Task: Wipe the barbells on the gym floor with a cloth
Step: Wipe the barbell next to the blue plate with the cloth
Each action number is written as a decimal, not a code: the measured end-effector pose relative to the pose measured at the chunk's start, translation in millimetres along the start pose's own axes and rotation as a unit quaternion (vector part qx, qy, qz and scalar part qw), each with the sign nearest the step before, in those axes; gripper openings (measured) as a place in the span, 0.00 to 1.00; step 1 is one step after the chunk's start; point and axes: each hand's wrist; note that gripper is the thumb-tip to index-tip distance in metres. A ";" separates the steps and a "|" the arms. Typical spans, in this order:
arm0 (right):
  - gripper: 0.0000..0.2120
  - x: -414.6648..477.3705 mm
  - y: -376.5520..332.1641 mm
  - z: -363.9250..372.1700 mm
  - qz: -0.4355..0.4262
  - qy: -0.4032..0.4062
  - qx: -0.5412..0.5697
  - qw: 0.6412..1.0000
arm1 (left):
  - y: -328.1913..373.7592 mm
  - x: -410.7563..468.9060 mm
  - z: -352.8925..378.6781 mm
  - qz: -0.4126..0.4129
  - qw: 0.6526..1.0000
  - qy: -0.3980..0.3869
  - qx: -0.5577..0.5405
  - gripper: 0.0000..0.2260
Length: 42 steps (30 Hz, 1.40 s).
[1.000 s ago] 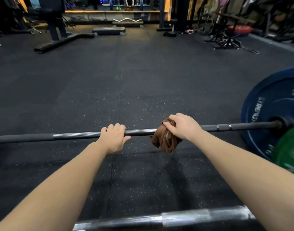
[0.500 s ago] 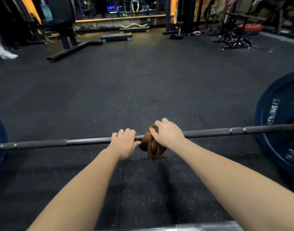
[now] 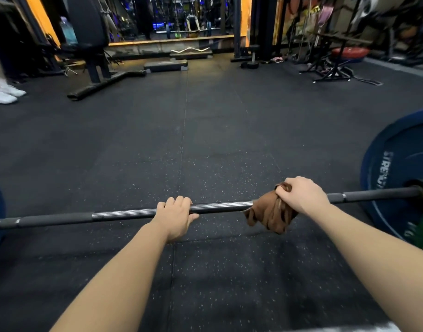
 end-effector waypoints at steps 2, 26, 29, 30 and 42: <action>0.16 -1.7 -15.6 0.6 0.020 0.004 -0.025 0.999 | 0.3 -0.8 1.8 0.002 1.000 0.008 0.004 0.20; 0.12 -16.3 18.9 -12.3 -0.042 -0.003 0.029 0.999 | 3.5 -5.9 9.3 -0.011 0.999 0.036 0.008 0.22; 0.15 -17.6 16.2 -1.5 -0.028 0.016 0.015 0.999 | 4.9 -4.1 7.0 -0.015 0.999 0.028 0.017 0.24; 0.16 -18.5 10.1 2.1 -0.021 0.016 0.007 1.000 | 4.2 -4.0 5.3 -0.015 1.000 0.019 0.014 0.25; 0.16 -31.0 5.4 5.7 -0.075 0.041 -0.089 0.992 | 126.1 6.3 -24.1 0.100 0.988 0.095 -0.073 0.26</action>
Point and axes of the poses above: each hand's wrist, its own x-axis towards the middle knuckle, its own z-axis out of the palm, y = z × x, and after that the axes turned 4 degrees about z, right-handed
